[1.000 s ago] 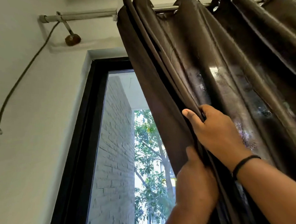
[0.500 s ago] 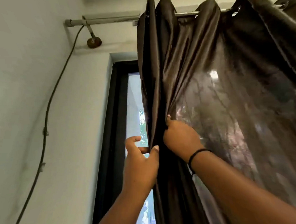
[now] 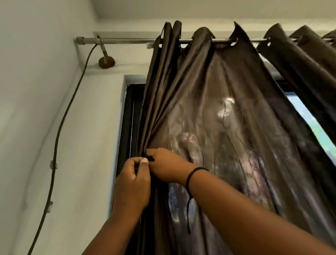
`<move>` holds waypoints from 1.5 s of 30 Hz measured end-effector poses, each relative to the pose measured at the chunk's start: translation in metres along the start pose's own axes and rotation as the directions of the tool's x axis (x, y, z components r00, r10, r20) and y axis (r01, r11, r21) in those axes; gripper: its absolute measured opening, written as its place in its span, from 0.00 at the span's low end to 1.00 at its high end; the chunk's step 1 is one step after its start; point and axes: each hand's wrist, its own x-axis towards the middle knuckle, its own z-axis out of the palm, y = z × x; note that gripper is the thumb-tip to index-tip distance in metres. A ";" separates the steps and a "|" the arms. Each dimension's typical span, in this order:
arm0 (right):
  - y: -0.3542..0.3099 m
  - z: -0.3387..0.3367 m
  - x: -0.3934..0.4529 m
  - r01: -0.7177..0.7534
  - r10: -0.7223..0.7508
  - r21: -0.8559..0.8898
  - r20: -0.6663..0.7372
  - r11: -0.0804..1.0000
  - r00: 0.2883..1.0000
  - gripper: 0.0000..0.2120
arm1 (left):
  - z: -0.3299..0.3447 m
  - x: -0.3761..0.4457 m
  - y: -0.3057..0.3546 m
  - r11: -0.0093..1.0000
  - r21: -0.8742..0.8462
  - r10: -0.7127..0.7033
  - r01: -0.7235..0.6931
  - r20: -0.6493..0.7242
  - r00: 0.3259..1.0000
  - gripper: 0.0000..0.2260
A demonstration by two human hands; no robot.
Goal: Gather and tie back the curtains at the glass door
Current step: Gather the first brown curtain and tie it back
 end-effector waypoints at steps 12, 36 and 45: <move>0.103 -0.064 -0.099 -0.438 0.225 -0.216 -0.619 0.873 0.753 0.10 | 0.086 -0.008 0.018 0.973 0.229 0.014 -0.033 0.084 0.996 0.11; 0.238 -0.109 -0.138 -0.230 0.382 0.350 -0.466 0.908 0.798 0.12 | 0.289 -0.044 0.089 0.996 0.058 0.056 -0.064 0.132 0.990 0.16; 0.289 -0.158 -0.186 -0.212 0.432 0.386 -0.677 0.898 0.596 0.08 | 0.352 -0.083 0.145 0.993 0.030 0.099 -0.112 0.285 0.953 0.09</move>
